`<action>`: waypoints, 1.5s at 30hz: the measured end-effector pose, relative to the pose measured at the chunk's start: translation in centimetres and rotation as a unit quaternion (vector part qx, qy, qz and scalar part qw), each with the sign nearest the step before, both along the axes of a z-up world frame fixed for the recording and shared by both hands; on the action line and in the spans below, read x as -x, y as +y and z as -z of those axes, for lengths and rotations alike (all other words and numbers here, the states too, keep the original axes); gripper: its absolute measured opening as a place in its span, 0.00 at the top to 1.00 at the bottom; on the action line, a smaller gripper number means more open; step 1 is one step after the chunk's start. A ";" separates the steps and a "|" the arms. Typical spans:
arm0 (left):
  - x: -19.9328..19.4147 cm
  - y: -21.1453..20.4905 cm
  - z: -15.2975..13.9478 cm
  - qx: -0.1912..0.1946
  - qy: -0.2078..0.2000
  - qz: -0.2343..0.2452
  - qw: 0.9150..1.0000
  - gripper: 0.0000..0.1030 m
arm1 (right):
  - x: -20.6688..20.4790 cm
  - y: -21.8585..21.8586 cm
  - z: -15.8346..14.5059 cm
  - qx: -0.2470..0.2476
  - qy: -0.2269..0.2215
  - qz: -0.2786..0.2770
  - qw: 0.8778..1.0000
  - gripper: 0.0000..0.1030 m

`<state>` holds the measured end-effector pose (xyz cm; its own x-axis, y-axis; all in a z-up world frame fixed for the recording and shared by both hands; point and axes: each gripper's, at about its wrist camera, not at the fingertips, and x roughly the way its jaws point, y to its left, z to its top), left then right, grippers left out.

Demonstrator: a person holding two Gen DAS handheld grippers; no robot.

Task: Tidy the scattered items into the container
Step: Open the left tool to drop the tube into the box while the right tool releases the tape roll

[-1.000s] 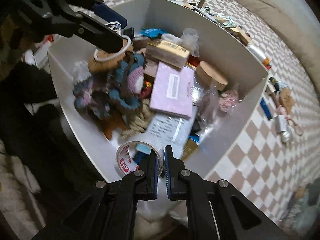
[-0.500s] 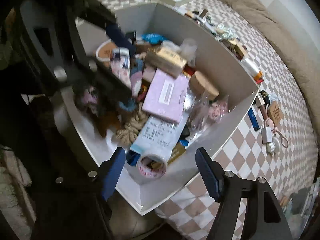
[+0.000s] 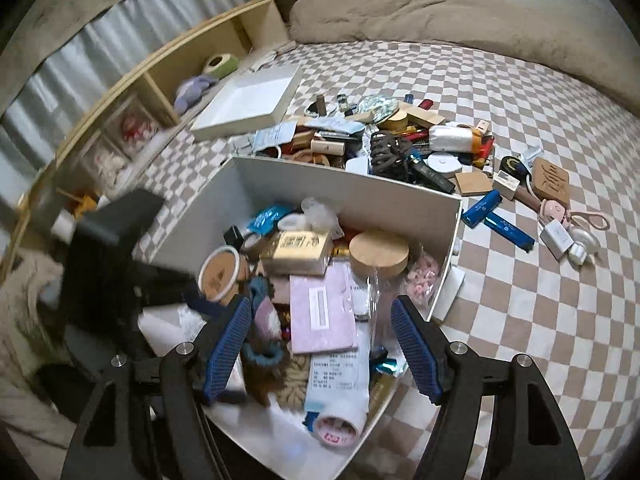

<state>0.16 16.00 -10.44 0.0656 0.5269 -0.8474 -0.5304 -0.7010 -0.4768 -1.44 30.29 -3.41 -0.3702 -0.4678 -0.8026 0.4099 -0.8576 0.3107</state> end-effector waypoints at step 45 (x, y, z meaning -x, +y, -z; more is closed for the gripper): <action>0.5 -2.0 0.0 0.047 -0.024 -0.112 0.992 0.06 | 1.1 -0.8 0.3 0.007 -0.011 0.029 0.999 0.17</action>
<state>-0.32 14.01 -10.47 -0.0027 0.4521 -0.8920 -0.3346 -0.8410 -0.4252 -2.55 29.50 -3.70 -0.3795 -0.4572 -0.8043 0.3519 -0.8753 0.3316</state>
